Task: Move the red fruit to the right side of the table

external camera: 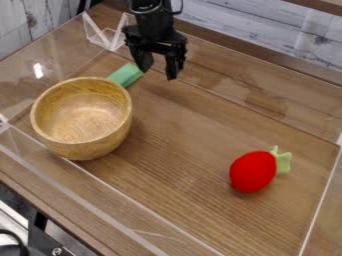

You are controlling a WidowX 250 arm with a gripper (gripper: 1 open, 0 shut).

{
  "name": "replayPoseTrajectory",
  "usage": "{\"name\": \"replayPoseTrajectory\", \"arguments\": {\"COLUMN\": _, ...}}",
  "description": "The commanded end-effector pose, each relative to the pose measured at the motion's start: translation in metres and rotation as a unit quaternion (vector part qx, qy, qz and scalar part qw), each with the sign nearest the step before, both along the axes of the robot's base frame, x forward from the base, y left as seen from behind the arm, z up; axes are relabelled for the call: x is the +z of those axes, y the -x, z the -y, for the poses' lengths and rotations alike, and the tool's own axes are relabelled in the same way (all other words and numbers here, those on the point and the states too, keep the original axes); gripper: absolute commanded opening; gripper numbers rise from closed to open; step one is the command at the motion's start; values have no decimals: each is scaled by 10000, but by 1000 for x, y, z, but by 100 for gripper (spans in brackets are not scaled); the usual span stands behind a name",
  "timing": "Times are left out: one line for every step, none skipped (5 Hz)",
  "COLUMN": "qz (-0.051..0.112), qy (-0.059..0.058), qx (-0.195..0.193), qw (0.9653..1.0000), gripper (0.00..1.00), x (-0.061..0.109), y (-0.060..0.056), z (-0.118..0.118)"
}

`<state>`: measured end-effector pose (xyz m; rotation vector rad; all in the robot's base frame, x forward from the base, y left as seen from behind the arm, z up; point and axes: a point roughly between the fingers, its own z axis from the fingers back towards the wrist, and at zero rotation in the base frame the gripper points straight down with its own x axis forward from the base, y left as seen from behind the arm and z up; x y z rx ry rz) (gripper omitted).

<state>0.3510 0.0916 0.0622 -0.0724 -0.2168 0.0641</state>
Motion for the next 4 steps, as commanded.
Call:
{"name": "replayPoseTrajectory", "arguments": {"qz": 432, "qy": -69, "qx": -221, "qw": 9988, "gripper": 100, "x": 43, "y": 2, "z": 14}}
{"name": "replayPoseTrajectory", "arguments": {"qz": 437, "qy": -30, "qx": -88, "qw": 9990, "gripper": 100, "x": 40, "y": -3, "z": 16}}
{"name": "replayPoseTrajectory", "arguments": {"qz": 413, "qy": -69, "qx": 44, "qw": 9991, "gripper": 100, "x": 30, "y": -8, "z": 14}}
{"name": "replayPoseTrajectory", "arguments": {"qz": 414, "qy": -67, "qx": 90, "qw": 9991, "gripper": 100, "x": 23, "y": -18, "z": 12}}
